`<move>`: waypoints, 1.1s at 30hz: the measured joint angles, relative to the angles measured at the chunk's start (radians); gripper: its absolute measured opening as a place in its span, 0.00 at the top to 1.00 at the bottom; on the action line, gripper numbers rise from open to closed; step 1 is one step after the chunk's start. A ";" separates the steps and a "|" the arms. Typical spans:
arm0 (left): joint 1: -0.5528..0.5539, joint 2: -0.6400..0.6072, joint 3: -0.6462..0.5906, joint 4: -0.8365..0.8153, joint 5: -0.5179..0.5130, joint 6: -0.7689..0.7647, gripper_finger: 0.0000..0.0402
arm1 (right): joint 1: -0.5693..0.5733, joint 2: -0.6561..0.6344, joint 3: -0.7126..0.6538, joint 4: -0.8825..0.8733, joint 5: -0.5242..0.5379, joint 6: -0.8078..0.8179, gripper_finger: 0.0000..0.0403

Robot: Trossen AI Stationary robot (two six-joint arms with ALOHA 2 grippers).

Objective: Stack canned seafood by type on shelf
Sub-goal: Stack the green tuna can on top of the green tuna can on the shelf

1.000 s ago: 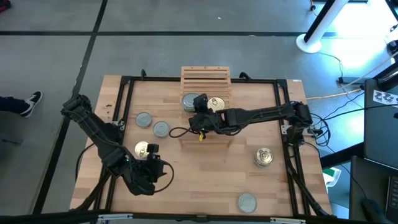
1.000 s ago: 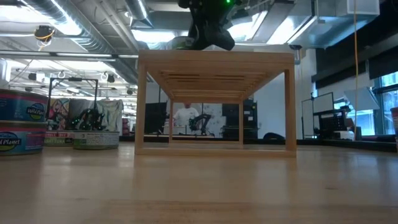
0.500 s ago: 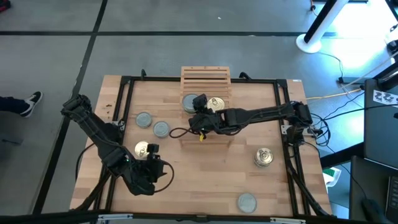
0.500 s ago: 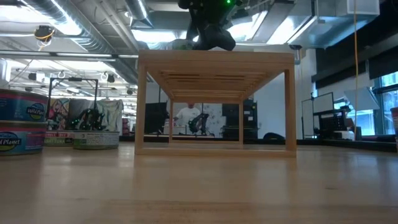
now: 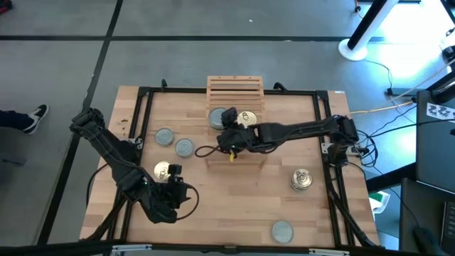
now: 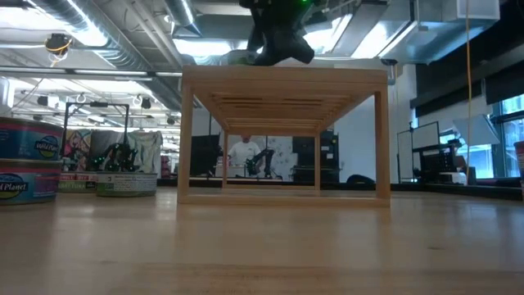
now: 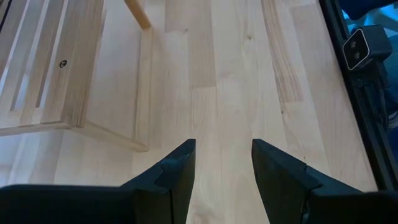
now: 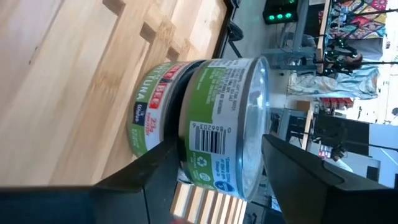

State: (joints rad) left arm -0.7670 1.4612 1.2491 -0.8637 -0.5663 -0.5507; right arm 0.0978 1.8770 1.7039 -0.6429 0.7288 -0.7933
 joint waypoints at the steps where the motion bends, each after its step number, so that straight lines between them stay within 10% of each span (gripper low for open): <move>1: 0.000 0.000 0.000 0.000 0.000 0.000 0.62 | 0.000 -0.006 0.000 -0.002 -0.007 0.000 0.44; 18: 0.000 0.000 0.000 0.011 0.000 0.000 0.62 | 0.000 -0.035 0.013 -0.113 -0.069 0.060 0.44; 33: 0.000 0.000 0.000 0.011 0.000 -0.017 0.62 | 0.122 -0.045 0.323 -0.453 -0.067 0.318 0.44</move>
State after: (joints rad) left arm -0.7670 1.4616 1.2491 -0.8528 -0.5659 -0.5674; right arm 0.2201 1.8317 2.0265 -1.0962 0.6621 -0.4751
